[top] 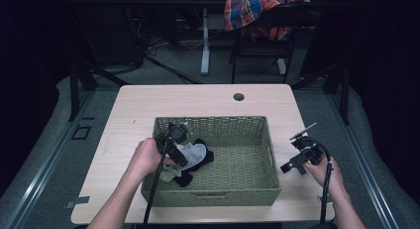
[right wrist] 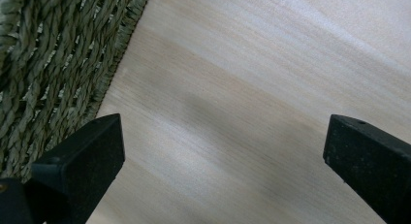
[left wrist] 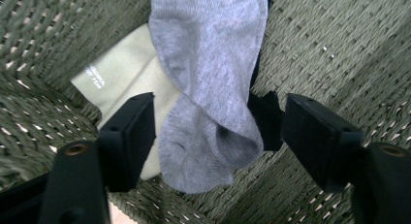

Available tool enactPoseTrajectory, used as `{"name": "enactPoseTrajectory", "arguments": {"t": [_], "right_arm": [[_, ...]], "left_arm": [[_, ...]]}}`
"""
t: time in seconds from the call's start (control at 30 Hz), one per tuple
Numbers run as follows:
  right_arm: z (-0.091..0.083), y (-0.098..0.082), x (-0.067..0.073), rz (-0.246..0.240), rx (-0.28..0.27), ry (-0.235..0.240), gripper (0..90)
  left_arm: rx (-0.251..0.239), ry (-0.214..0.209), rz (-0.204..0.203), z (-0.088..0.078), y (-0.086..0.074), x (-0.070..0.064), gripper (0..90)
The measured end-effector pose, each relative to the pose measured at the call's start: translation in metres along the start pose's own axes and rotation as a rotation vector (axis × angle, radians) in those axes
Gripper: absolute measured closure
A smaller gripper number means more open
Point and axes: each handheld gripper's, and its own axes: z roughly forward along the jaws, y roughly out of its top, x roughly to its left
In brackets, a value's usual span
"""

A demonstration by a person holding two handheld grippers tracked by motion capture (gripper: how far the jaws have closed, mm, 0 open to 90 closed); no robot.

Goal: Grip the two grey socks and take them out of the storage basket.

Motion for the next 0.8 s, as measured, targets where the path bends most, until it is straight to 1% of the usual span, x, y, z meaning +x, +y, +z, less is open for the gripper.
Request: {"name": "enactPoseTrajectory", "arguments": {"t": [0.03,0.07,0.1,0.13,0.2,0.23,0.27,0.33,0.4,0.43,0.47,0.5,0.6,0.63,0.67,0.7,0.77,0.8], "right_arm": [[0.000,0.000,0.000,-0.002,0.002,0.000,0.9],[0.002,-0.001,0.001,0.023,-0.028,0.001,0.9],[0.001,-0.001,0.001,0.014,-0.019,0.005,0.9],[0.002,-0.001,0.001,0.023,-0.028,0.001,0.9],[0.000,0.000,0.000,0.002,-0.003,0.001,0.9],[0.002,-0.001,0.001,0.016,-0.022,-0.003,0.9],[0.002,-0.001,0.001,0.016,-0.021,-0.003,0.9],[0.002,-0.001,0.001,0.018,-0.023,0.002,0.9],[0.000,0.000,0.000,0.001,-0.001,0.001,0.9],[0.000,0.000,0.000,-0.002,0.003,0.001,0.9],[0.002,-0.001,0.001,0.015,-0.019,-0.002,0.9],[0.002,-0.001,0.001,0.016,-0.022,-0.003,0.9],[0.000,0.000,0.001,-0.005,0.002,-0.011,0.9],[-0.001,0.000,0.001,-0.006,0.000,-0.006,0.9],[0.001,-0.002,0.003,0.023,-0.034,-0.009,0.9],[0.000,-0.001,0.001,0.014,-0.025,-0.001,0.9],[0.001,-0.002,0.001,0.029,-0.038,0.008,0.9],[0.000,-0.001,0.001,0.010,-0.010,-0.002,0.9]], "left_arm": [[0.005,-0.002,0.003,0.001,0.000,0.000,37.5],[0.009,-0.004,0.006,0.003,0.000,0.000,40.7],[0.005,-0.004,0.008,0.003,0.000,0.000,44.0],[0.005,-0.006,0.010,0.004,0.000,0.000,50.2],[0.004,-0.007,0.018,0.005,0.000,0.000,56.7],[-0.001,-0.004,0.022,0.006,0.000,0.000,61.8],[-0.002,-0.002,0.023,0.006,0.000,0.000,65.8],[-0.011,0.001,0.026,0.004,-0.001,0.000,72.8],[-0.021,0.000,0.026,0.003,-0.002,0.001,77.2],[-0.023,-0.003,0.028,0.002,-0.002,0.001,78.5],[-0.031,0.001,0.027,0.001,-0.002,0.001,79.3],[-0.034,0.003,0.026,-0.001,-0.002,0.002,80.0],[-0.056,0.012,0.020,-0.008,-0.003,0.003,80.5],[-0.068,0.009,0.016,-0.011,-0.003,0.003,80.6],[-0.076,0.008,0.013,-0.014,-0.004,0.004,80.6],[-0.084,0.011,0.015,-0.017,-0.004,0.005,80.6],[-0.092,0.019,0.007,-0.021,-0.005,0.006,80.7],[-0.099,0.024,0.010,-0.023,-0.006,0.006,80.6]]}}
